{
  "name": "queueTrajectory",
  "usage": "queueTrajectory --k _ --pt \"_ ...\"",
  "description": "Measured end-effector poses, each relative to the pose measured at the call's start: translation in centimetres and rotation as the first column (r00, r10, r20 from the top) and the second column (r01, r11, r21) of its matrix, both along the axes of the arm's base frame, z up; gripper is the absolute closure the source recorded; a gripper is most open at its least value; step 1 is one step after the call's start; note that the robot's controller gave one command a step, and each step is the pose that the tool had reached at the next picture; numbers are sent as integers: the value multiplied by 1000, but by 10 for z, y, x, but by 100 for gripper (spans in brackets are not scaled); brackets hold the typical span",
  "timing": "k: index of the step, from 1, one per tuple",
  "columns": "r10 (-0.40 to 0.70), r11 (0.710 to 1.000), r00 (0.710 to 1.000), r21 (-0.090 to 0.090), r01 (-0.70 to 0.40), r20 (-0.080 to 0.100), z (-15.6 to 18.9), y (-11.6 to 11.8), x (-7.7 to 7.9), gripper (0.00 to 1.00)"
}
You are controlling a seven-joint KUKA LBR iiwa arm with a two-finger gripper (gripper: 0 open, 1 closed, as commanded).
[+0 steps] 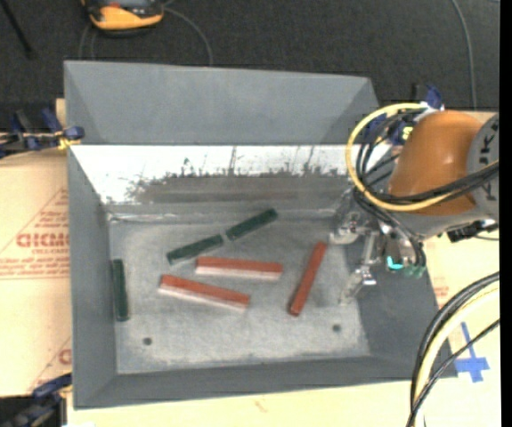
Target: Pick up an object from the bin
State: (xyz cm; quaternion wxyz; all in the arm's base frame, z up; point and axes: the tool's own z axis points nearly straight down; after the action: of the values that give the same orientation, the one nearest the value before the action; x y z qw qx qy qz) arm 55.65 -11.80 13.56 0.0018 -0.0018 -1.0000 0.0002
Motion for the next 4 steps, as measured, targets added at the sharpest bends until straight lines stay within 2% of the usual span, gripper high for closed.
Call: queueTrajectory --k 1,2,3,4 --pt "3 1000 1000 -1 -3 8 4 0 2 0" --pt "166 986 986 -6 -166 14 -20 18 13 0" --pt "365 931 931 -2 -365 -8 -57 57 32 100" --pt "364 931 931 -9 -364 26 -58 61 38 0"
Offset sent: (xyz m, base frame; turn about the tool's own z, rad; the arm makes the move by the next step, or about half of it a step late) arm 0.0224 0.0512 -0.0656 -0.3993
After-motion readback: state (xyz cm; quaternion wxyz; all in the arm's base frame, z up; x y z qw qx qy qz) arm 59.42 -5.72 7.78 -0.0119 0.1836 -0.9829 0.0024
